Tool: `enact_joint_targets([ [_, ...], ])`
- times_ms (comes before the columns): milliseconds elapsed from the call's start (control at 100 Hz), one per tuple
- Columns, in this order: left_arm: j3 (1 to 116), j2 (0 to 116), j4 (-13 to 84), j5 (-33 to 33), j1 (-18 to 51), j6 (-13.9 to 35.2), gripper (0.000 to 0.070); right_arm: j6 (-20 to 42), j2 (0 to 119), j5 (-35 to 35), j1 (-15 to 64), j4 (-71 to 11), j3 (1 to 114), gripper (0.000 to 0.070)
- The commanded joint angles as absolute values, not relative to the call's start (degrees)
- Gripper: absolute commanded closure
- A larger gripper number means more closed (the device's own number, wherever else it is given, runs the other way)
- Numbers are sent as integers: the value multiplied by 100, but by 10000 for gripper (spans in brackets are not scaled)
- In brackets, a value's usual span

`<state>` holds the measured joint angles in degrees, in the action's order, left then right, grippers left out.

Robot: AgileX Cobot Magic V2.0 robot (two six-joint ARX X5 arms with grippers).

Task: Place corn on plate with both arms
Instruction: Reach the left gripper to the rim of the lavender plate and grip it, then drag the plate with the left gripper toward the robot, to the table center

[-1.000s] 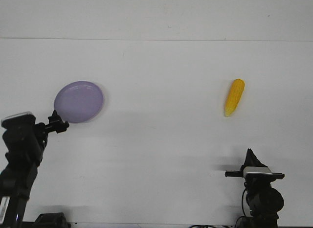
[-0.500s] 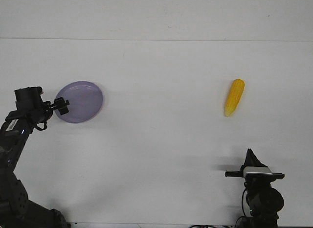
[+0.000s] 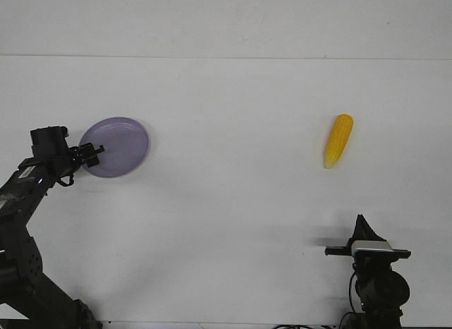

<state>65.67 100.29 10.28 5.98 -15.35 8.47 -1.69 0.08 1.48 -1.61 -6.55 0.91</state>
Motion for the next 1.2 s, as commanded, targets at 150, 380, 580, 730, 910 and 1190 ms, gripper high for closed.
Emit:
enact_joint_targets([
  [150,6681,10151,1015,607,-1564,843,694,-130,5,145,-169,-596,73,687],
  [380,6724,10020,1066,832,-1564,834,694,-130,8,145,-169,-596,73,687],
  [580,6724,9102,1280,1747,-1562,1046,694,-130,5,145,-169,-596,73,687],
  [730,6722,8101,1645,2220,-1455,1127,694,-130,5,145,-169,-596,73,687],
  [910,6545,7133,2187,2327,-843,1122,694,-130,5,145,-169,-596,73,687],
  [1190,5024,6593,1828,2362,1133,1457,694,-130,8,145,-169,-596,73,687],
])
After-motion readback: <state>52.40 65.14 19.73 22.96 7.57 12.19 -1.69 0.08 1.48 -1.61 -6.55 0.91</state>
